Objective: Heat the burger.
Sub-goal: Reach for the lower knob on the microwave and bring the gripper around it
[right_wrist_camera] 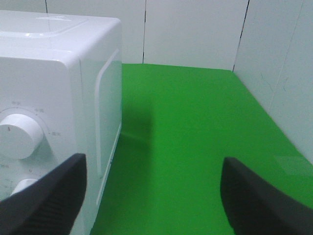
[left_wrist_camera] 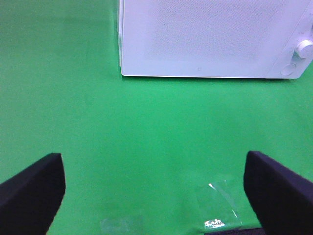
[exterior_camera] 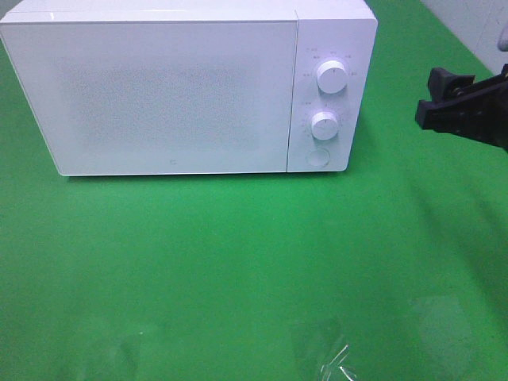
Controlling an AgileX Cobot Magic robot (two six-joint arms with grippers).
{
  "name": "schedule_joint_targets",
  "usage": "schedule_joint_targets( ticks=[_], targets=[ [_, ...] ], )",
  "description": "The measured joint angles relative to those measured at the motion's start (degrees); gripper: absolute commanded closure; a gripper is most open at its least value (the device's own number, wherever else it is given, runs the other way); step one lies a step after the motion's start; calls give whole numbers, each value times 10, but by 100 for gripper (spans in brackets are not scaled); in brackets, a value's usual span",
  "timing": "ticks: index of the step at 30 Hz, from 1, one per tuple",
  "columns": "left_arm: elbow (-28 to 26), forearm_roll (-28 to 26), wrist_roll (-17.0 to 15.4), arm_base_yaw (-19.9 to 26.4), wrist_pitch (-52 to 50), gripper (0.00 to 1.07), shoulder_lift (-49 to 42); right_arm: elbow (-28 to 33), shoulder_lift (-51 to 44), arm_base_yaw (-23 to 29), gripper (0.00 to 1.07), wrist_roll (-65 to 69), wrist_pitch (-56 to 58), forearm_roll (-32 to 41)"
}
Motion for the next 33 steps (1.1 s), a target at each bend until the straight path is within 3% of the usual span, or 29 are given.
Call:
schedule_joint_targets(
  ticks=[3,4,7,9,18,27,33],
  targets=[
    [0,0,0,0,0,15,0,-1,15,29,34,-10,-26,32],
    [0,0,0,0,0,15,0,-1,34,61,34,-15,-53,65],
    [0,0,0,0,0,15,0,-1,42,73,34,-15,-65,80],
    [0,0,0,0,0,15,0,-1,71,126,34,-15,-103,129],
    [0,0,0,0,0,15,0,-2,124,216,34,-15,-127,200],
    [0,0,0,0,0,15,0,-2,148,279,34,-15,-127,256],
    [0,0,0,0,0,15,0,-2,148,284,34,-10,-127,258]
  ],
)
